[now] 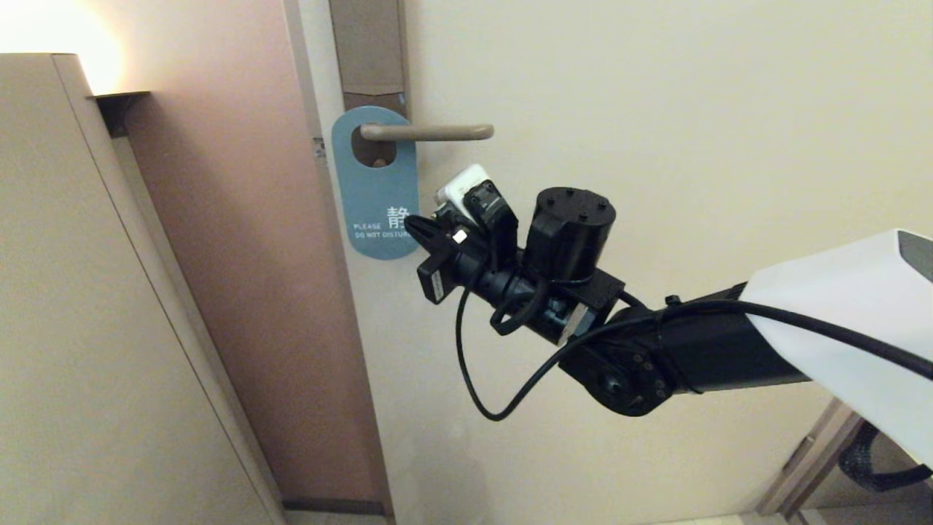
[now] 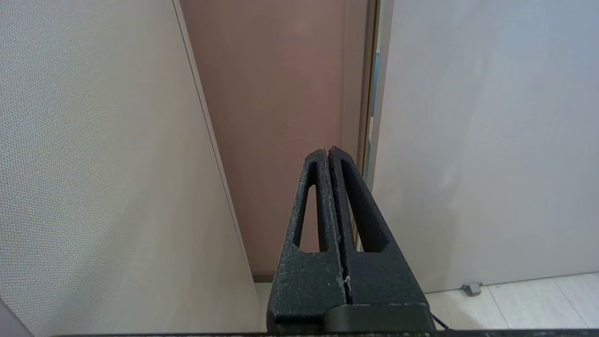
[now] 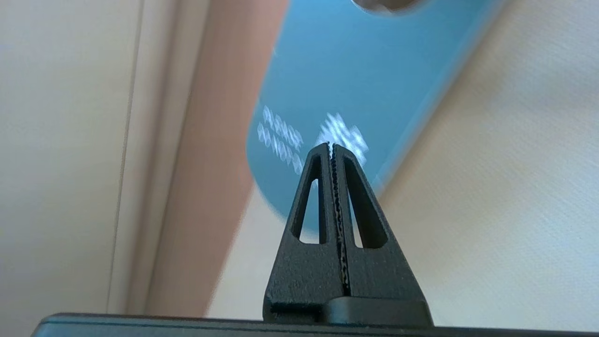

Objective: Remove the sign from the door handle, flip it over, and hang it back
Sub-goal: Hang the sign back with the other side facing out, then take down the sign

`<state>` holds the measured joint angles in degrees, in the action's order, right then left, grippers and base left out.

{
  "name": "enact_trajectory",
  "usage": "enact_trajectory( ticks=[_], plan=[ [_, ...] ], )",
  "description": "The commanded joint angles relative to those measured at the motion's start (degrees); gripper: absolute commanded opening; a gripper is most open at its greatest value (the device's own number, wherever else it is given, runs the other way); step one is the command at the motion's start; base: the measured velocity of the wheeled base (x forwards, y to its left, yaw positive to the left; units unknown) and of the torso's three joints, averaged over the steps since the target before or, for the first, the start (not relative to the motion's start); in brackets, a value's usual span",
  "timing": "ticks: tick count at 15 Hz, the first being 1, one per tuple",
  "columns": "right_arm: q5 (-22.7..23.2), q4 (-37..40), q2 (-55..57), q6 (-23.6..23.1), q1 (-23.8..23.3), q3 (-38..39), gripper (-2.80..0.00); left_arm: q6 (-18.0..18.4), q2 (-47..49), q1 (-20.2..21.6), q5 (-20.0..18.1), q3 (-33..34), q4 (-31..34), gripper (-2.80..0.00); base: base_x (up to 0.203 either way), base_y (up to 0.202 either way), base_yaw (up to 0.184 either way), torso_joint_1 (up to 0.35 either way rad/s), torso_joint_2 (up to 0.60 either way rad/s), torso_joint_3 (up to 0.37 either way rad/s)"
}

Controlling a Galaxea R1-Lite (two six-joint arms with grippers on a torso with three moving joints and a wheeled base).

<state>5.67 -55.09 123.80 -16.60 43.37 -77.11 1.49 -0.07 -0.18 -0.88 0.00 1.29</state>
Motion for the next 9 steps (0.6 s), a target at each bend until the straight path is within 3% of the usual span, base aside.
enact_trajectory(
  ticks=[1,5,9],
  plan=[
    [-0.5,1.2,-5.3,-0.7,-1.0,3.9,-2.80,0.0,0.1,0.0,0.0,0.0,0.0,-2.80,0.000,0.000,0.000,0.000,0.00,0.000],
    [-3.7,7.1,-13.5,-0.9,-6.3,9.7,-2.80,0.0,0.1,0.0,0.0,0.0,0.0,-2.80,0.000,0.000,0.000,0.000,0.00,0.000],
    [-6.7,12.5,-21.8,-0.7,-15.1,14.9,-2.80,0.0,0.1,0.0,0.0,0.0,0.0,-2.80,0.000,0.000,0.000,0.000,0.00,0.000]
  ],
)
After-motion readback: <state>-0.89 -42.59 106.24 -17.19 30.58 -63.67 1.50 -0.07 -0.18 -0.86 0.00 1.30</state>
